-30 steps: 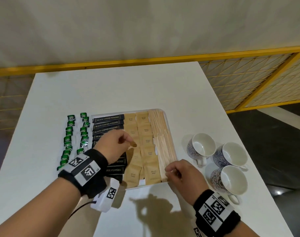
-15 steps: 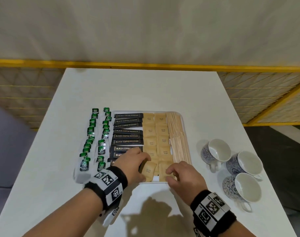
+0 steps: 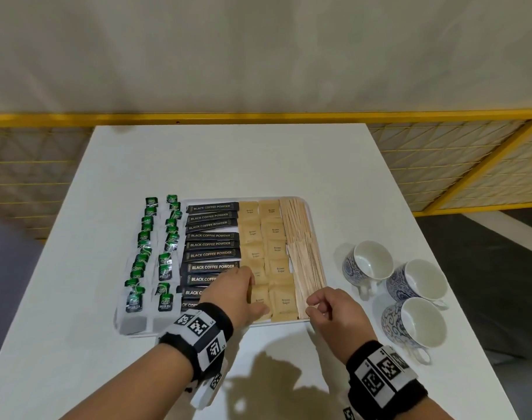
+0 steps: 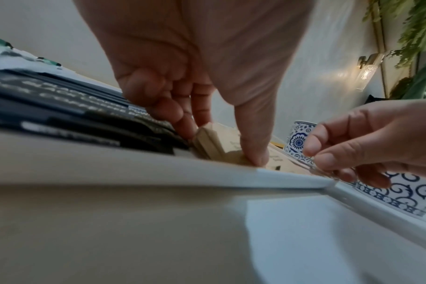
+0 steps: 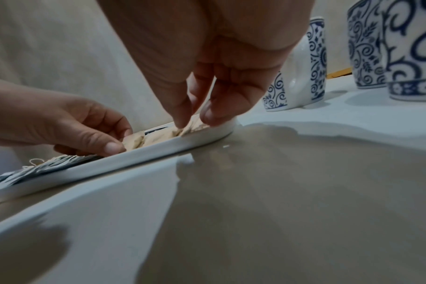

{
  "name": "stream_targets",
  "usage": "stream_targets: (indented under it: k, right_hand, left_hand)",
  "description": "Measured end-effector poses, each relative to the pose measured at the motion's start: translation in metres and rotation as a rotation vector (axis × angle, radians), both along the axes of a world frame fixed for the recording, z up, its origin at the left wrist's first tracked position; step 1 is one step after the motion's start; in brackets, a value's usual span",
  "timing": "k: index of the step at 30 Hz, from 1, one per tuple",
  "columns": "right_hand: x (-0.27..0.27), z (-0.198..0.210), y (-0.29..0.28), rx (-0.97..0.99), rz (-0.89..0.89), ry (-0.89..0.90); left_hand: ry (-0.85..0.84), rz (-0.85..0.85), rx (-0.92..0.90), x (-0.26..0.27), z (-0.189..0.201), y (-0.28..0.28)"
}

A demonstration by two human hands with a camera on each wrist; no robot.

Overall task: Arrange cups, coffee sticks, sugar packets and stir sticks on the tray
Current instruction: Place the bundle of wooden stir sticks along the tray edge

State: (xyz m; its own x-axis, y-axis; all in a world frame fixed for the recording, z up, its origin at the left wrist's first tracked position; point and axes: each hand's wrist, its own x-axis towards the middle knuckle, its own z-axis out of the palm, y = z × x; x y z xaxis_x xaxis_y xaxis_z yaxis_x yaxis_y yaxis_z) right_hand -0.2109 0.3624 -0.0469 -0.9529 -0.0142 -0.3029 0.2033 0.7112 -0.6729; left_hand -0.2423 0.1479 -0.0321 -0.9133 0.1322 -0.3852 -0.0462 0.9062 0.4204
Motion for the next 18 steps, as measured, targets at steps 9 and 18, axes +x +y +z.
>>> stream_targets:
  k: [9,18]
  right_hand:
    - [0.003,-0.004,0.014,0.009,-0.081,0.189]
    - [-0.003,0.008,0.018,0.049,-0.137,-0.033]
  left_hand:
    - [0.174,-0.121,0.171,-0.056,0.002,0.031]
    - [0.146,-0.188,0.092,-0.107,-0.007,0.075]
